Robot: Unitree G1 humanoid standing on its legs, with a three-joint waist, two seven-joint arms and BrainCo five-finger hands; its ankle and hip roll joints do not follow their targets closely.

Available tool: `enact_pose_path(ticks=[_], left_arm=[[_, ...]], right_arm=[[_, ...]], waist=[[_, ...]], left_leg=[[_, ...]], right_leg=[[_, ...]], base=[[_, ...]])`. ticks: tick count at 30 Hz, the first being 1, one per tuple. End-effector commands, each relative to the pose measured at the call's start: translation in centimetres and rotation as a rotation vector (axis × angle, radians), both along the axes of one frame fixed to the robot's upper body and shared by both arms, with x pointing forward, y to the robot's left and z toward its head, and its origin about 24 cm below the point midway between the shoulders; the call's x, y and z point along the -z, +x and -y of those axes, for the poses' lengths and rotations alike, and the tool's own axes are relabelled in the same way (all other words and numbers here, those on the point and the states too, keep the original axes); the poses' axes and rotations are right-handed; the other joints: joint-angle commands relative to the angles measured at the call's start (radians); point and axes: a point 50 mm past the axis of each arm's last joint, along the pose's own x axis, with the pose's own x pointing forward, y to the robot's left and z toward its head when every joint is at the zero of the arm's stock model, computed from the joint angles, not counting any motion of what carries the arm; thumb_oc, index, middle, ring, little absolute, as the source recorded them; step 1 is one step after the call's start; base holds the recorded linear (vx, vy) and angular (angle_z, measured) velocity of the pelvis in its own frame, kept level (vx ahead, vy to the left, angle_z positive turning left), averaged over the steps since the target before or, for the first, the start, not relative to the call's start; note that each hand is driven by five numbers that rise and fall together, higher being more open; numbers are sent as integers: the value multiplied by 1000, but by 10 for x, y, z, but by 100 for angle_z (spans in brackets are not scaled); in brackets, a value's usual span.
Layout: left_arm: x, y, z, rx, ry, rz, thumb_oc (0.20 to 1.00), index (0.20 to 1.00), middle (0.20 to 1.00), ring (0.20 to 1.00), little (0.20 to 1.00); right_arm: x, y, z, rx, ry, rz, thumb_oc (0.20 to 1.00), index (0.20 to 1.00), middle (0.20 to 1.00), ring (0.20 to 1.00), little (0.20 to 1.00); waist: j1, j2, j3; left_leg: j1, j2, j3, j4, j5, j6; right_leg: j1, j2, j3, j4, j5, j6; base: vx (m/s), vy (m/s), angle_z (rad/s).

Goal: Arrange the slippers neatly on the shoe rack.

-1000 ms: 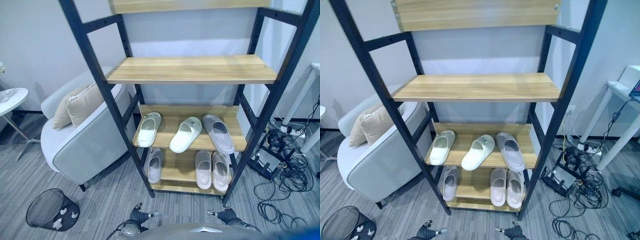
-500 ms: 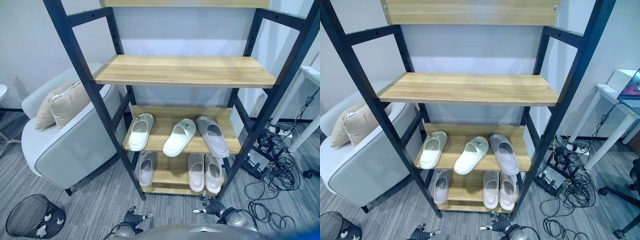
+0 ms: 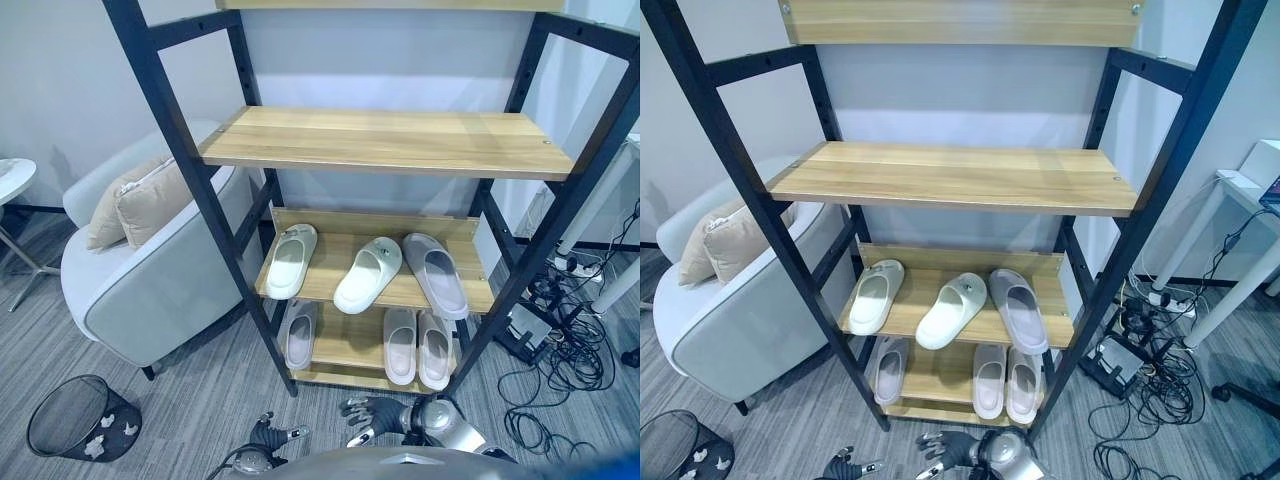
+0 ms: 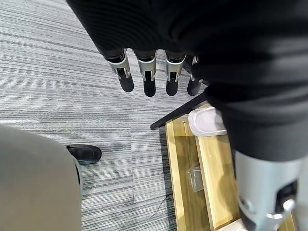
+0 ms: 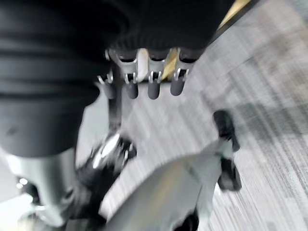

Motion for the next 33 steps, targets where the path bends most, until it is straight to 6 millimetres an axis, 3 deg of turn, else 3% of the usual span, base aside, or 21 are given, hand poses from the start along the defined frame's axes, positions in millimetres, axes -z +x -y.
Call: enact_pose_path(ticks=[1, 5, 7, 9, 14, 15, 17, 21, 28, 33], left_arm=[[8, -19, 10, 88, 15, -105, 1000, 1000, 1000, 1000, 1000], [9, -20, 21, 114, -5, -107, 1000, 1000, 1000, 1000, 1000], [9, -21, 23, 112, -9, -107, 1000, 1000, 1000, 1000, 1000], [9, -23, 24, 118, -13, -107, 1000, 1000, 1000, 1000, 1000], [10, -30, 27, 119, -30, -121, 1000, 1000, 1000, 1000, 1000], [10, -30, 27, 119, -30, -121, 1000, 1000, 1000, 1000, 1000], [10, -33, 28, 113, -36, -116, 1000, 1000, 1000, 1000, 1000], [9, -36, 31, 133, -42, -116, 1000, 1000, 1000, 1000, 1000], [8, -33, 28, 126, -29, -93, 1000, 1000, 1000, 1000, 1000], [5, -32, 27, 126, -32, -66, 1000, 1000, 1000, 1000, 1000]], right_arm=[[-29, 25, -30, -40, 147, 85, 1000, 1000, 1000, 1000, 1000], [-69, 53, -54, -35, 285, 258, 1000, 1000, 1000, 1000, 1000], [-89, 66, -57, -9, 314, 380, 1000, 1000, 1000, 1000, 1000], [-117, 87, -54, 44, 342, 569, 1000, 1000, 1000, 1000, 1000], [-155, 119, -32, 268, 354, 853, 1000, 1000, 1000, 1000, 1000], [-155, 119, -32, 269, 354, 853, 1000, 1000, 1000, 1000, 1000], [-167, 134, -12, 425, 318, 972, 1000, 1000, 1000, 1000, 1000], [-172, 151, 16, 569, 251, 1056, 1000, 1000, 1000, 1000, 1000], [-190, 181, 51, 688, 67, 1266, 1000, 1000, 1000, 1000, 1000], [-190, 199, 77, 779, -94, 1300, 1000, 1000, 1000, 1000, 1000]], waist=[[29, -27, 27], [31, -27, 18], [31, -27, 17], [31, -28, 14], [28, -26, 8], [28, -26, 9], [27, -21, 8], [29, -13, 6], [33, -1, 13], [31, 9, 33]], left_leg=[[26, -65, -11, 12, -28, 81], [29, -65, -8, 12, -30, 82], [29, -65, -7, 12, -30, 82], [27, -64, -6, 12, -28, 81], [22, -63, -3, 12, -24, 80], [23, -63, -3, 12, -24, 80], [18, -64, -1, 12, -23, 80], [12, -64, -2, 12, -21, 80], [-4, -66, 2, 12, -16, 78], [-25, -73, 3, 12, -9, 80]], right_leg=[[-28, -29, -47, 10, 29, 20], [-26, -29, -43, 10, 26, 20], [-26, -29, -42, 10, 26, 20], [-27, -28, -43, 10, 27, 21], [-28, -30, -46, 10, 26, 23], [-28, -30, -46, 10, 26, 23], [-31, -32, -48, 10, 27, 26], [-35, -34, -54, 10, 26, 30], [-49, -39, -62, 10, 29, 36], [-64, -46, -72, 10, 31, 44]], base=[[0, 0, 0], [16, 11, 0], [0, 0, 0], [0, 0, 0], [6, 1, 0], [0, 0, 0], [0, 0, 0], [8, 0, 0], [5, 0, 0], [0, 0, 0]])
